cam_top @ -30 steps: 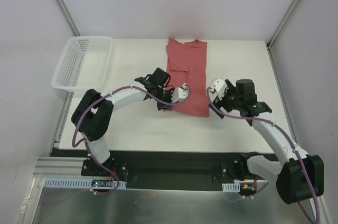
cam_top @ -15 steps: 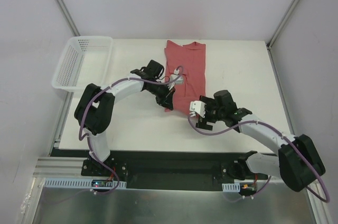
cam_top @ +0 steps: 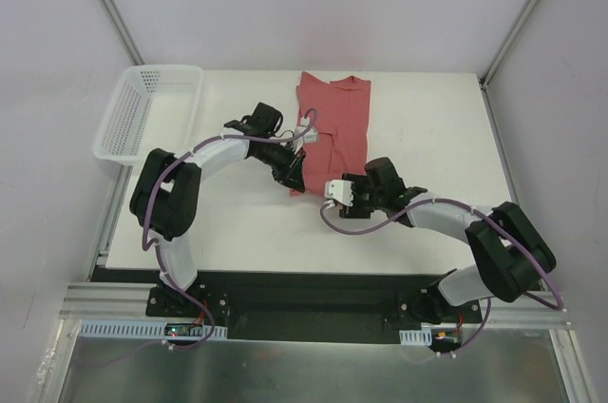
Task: Roll the t-shirts
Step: Roll the T-shirt to the center of the board.
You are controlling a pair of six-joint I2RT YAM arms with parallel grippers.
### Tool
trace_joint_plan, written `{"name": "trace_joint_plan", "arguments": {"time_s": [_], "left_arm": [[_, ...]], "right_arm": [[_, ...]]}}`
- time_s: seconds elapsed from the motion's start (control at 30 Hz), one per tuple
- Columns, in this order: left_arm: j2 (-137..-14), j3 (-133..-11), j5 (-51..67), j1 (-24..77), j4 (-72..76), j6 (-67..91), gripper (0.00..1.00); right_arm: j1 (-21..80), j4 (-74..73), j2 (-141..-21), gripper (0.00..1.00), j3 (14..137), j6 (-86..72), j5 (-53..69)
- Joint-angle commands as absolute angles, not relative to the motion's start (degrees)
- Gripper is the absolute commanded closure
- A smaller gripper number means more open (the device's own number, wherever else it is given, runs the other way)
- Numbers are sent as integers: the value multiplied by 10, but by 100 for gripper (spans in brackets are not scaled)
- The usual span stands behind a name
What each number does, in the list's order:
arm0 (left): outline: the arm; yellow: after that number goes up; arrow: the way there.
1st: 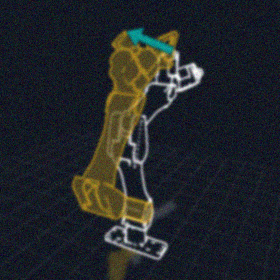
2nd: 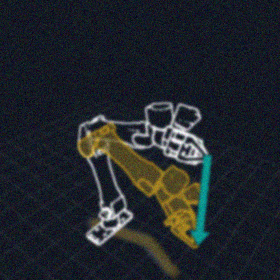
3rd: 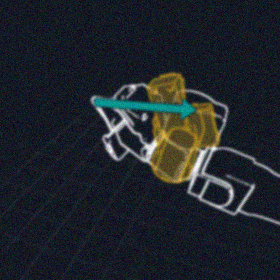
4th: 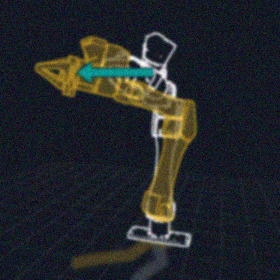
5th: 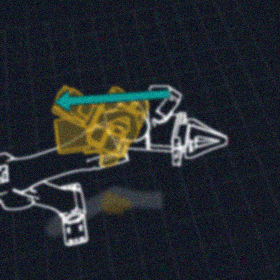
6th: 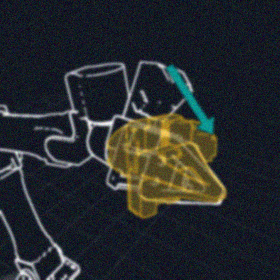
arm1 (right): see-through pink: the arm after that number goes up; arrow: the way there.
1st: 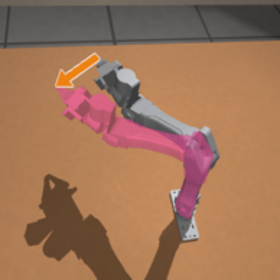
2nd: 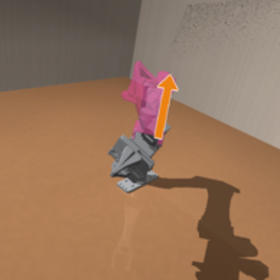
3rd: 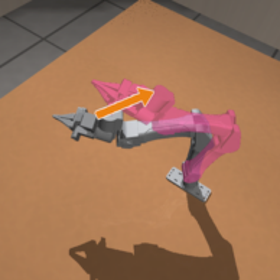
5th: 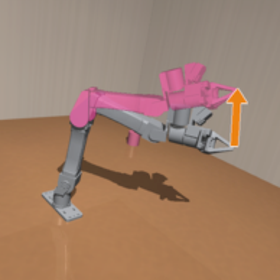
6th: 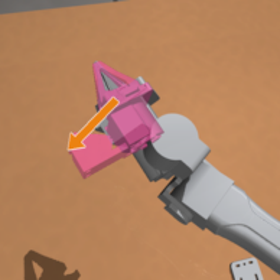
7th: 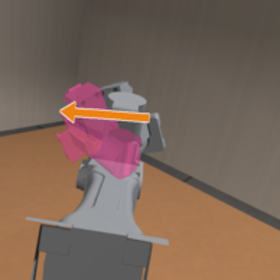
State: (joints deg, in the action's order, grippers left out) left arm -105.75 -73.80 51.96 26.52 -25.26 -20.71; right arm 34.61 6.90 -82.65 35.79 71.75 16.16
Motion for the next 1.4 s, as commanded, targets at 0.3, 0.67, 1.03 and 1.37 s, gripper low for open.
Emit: {"name": "trace_joint_plan", "arguments": {"time_s": [0.3, 0.67, 1.03, 1.37], "left_arm": [[-837, -476, 342, 301, -2, -357, 34], [-823, -361, 219, 416, 197, -455, 34], [-906, -369, 127, 446, 250, -529, 62], [-858, -507, 279, 409, -108, -480, 100]], "right_arm": [[346, 11, -849, 77, 426, 717, 175], [316, -66, -870, 80, 478, 664, 200], [311, -82, -854, 80, 461, 669, 214], [294, -239, -810, 82, 476, 691, 269]]}}
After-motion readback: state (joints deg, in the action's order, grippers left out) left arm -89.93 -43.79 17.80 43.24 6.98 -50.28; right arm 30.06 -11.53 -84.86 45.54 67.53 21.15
